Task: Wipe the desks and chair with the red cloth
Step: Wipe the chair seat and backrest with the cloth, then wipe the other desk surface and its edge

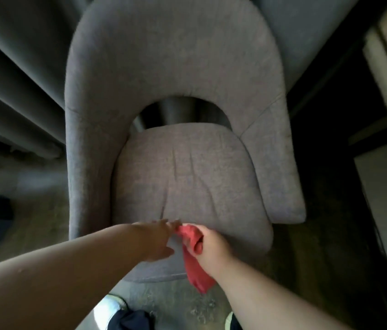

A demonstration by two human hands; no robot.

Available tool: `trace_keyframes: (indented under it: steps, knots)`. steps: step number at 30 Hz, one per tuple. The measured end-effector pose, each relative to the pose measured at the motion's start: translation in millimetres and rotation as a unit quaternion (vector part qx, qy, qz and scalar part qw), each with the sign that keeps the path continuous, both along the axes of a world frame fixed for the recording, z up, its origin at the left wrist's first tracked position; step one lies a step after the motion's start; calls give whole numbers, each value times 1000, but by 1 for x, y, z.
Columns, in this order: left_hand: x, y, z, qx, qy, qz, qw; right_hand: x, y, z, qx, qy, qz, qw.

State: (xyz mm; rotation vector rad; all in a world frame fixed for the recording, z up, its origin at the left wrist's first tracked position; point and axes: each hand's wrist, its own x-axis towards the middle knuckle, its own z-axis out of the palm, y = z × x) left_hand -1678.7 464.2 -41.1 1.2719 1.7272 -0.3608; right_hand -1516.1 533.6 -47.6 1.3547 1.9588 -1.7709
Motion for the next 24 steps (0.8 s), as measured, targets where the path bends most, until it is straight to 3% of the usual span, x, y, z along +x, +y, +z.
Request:
trace_keyframes:
  steps: [2,4,6,10,12,16,19,24]
  knots:
    - [3,8,42,14,-92,138,986,1,10,44,-72,43,-128,988]
    - [8,18,86,25,-238,284,929,-4,28,92,-196,82,-239,948]
    - [13,27,134,59,-311,371,873,-2,48,139,-295,95,-273,911]
    - [32,46,217,117,-383,488,776,11,84,218,-334,133,-269,893]
    - [41,57,257,161,-371,498,767,20,94,249,-310,156,-242,906]
    - [56,71,325,261,-224,467,814,40,109,302,-180,217,-157,947]
    - [74,74,367,310,-159,467,813,53,120,341,-66,216,-70,972]
    - [100,78,415,349,-220,493,766,70,137,394,19,201,-23,979]
